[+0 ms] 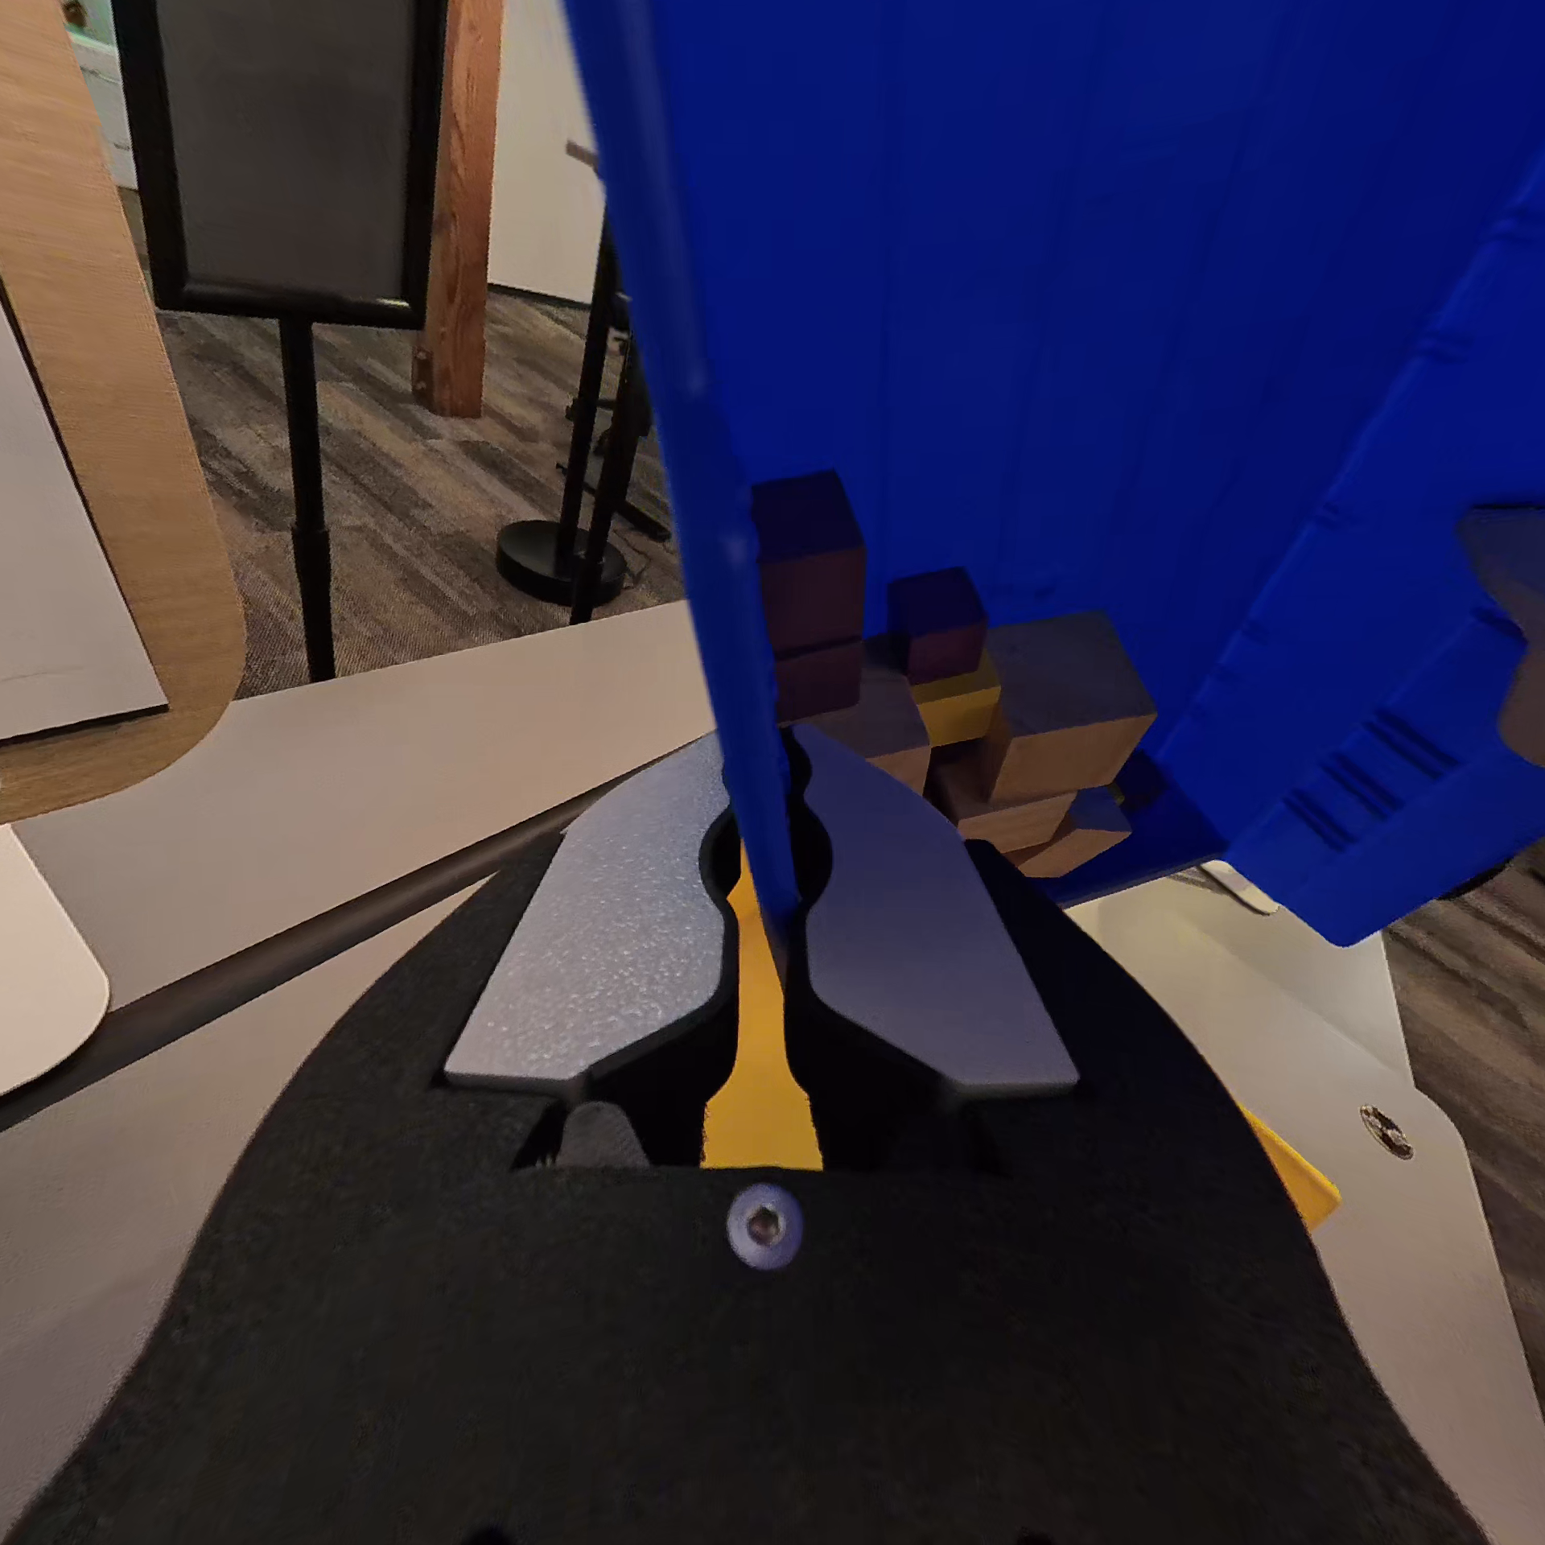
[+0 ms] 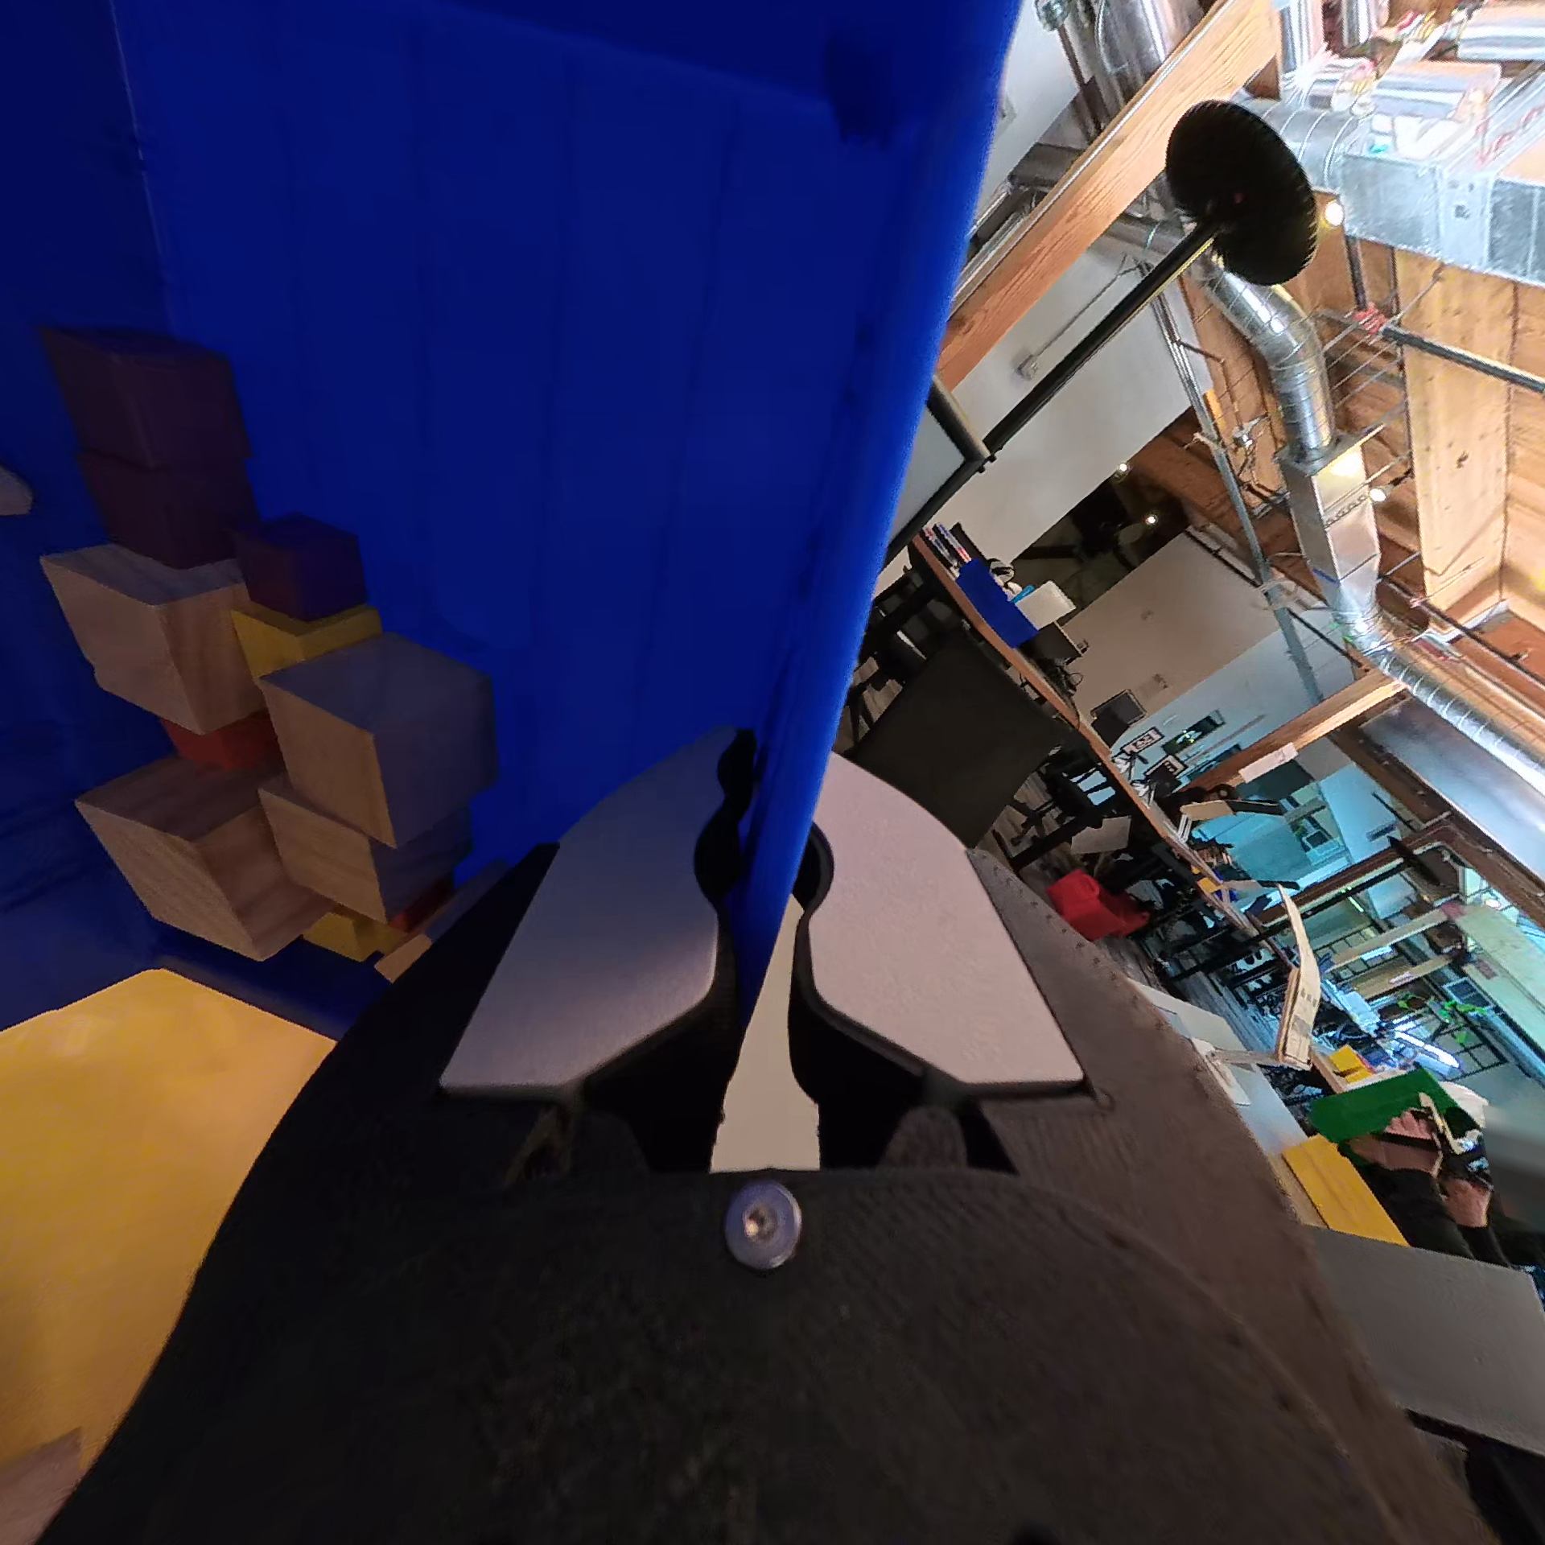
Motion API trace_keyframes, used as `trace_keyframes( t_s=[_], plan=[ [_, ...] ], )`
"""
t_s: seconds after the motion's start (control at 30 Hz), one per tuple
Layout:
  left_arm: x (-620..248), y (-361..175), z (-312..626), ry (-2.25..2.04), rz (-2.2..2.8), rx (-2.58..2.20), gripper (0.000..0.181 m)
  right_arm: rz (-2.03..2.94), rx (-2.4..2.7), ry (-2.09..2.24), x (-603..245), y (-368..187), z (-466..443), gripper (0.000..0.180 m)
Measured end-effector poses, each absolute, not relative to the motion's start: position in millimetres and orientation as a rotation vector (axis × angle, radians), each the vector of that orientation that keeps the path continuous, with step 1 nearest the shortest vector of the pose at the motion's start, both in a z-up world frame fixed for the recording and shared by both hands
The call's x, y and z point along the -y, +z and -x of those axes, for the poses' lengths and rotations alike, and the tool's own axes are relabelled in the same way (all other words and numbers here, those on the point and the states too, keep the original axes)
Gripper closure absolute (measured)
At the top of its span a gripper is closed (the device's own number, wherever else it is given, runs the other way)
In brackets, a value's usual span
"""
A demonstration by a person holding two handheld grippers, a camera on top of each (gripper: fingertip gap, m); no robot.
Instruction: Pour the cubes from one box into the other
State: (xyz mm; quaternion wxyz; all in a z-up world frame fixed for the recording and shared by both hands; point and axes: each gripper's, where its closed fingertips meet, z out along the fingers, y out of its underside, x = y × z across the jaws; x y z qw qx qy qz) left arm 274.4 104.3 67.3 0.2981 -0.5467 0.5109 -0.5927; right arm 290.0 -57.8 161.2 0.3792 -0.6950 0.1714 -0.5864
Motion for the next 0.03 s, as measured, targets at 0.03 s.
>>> trace_keyframes(
  t_s=[0.03],
  plan=[
    [-104.5,68.0,-273.3,-1.587,1.443,-1.346,0.176,1.764,-0.432,-1.504,57.2,162.4,-287.5,0.174]
  ],
)
